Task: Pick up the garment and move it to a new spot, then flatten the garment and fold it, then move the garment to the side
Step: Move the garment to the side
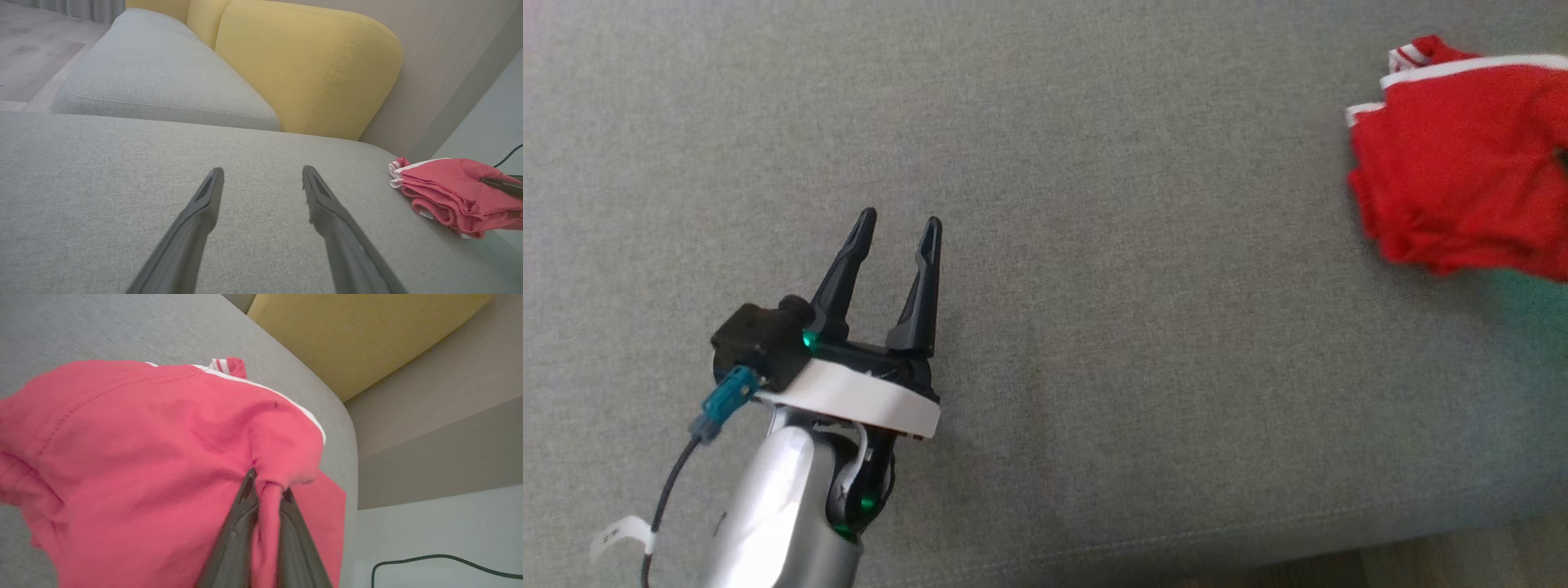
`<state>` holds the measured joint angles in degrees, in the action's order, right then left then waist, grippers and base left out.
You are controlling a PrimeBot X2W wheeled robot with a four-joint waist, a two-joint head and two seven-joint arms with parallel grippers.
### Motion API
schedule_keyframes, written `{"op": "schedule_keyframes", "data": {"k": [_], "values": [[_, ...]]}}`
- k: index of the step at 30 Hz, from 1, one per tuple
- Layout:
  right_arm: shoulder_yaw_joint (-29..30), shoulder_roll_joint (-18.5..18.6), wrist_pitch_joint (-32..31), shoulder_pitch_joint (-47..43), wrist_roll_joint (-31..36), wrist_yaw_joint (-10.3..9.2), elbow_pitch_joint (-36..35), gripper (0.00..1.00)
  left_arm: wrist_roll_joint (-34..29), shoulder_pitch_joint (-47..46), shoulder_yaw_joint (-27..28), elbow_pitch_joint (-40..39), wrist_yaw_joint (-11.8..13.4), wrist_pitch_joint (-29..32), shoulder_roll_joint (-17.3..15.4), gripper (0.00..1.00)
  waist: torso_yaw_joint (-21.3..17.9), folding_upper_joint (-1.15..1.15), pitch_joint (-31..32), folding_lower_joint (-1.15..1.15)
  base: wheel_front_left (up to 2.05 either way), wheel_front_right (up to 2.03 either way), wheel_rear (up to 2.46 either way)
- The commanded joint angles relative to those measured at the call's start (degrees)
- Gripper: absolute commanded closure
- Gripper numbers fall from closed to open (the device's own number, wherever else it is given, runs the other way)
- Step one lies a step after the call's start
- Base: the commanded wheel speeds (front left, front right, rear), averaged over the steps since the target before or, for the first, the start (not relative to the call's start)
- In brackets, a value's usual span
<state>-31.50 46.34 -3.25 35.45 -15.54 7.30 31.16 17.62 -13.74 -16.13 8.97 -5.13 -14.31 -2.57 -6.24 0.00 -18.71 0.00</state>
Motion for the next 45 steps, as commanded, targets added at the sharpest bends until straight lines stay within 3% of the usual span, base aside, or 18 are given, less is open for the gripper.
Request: {"op": "schedule_keyframes", "data": {"k": [1,11,18,19,20,21,22,35,40,45], "values": [[2.08,3.39,-0.37,1.01,0.45,0.19,0.4,1.0,-0.37,-2.22,1.9,-2.16,-0.31,-0.69,-0.31,0.0,-0.01,0.0,-0.79,0.0,0.0,0.0,0.0],[8.93,1.15,-1.31,0.74,7.44,0.19,3.42,1.0,-0.5,-2.45,2.11,-2.3,-0.56,-0.69,-0.31,0.0,0.03,0.0,-1.8,0.0,0.0,0.0,0.0],[11.92,-0.7,-1.81,-0.29,8.87,0.19,3.07,1.0,-0.51,-2.7,2.04,-2.14,-0.53,-0.69,-0.31,0.0,-0.31,0.0,-1.95,0.0,0.0,0.0,0.0],[12.59,-1.22,-1.76,-0.55,8.53,0.19,2.91,0.93,-0.5,-2.75,2.07,-2.12,-0.53,-0.69,-0.31,0.0,-0.37,0.0,-1.94,0.0,0.0,0.0,0.0],[13.34,-1.78,-1.77,-0.83,7.89,0.19,2.8,0.64,-0.5,-2.78,2.11,-2.1,-0.52,-0.69,-0.31,0.0,-0.43,0.0,-1.92,0.0,0.0,0.0,0.0],[14.06,-2.33,-1.84,-1.1,7.18,0.19,2.64,0.45,-0.51,-2.77,2.17,-2.09,-0.51,-0.69,-0.31,0.0,-0.51,0.0,-1.9,0.0,0.0,0.0,0.0],[14.68,-2.7,-2.0,-1.29,6.77,0.19,2.42,0.0,-0.5,-2.74,2.26,-2.07,-0.5,-0.69,-0.31,0.0,-0.6,0.0,-1.85,0.0,0.0,0.0,0.0],[19.74,-4.68,-3.83,0.04,9.17,0.19,-5.32,0.0,0.02,-2.44,2.39,-1.03,-0.58,-0.69,-0.31,0.0,-0.74,0.0,0.11,0.0,0.0,0.0,0.0],[20.23,-7.67,-3.58,0.92,9.77,0.19,-9.78,0.0,0.65,-1.88,2.56,-1.09,-0.34,-0.69,-0.31,0.0,-0.41,0.0,2.05,0.0,0.0,0.0,0.0],[19.83,-13.46,-1.15,0.88,7.32,0.19,-14.02,0.0,1.11,-1.0,3.36,-1.67,0.04,-0.69,-0.31,0.0,-0.11,0.0,4.71,0.0,0.0,0.0,0.0]]}}
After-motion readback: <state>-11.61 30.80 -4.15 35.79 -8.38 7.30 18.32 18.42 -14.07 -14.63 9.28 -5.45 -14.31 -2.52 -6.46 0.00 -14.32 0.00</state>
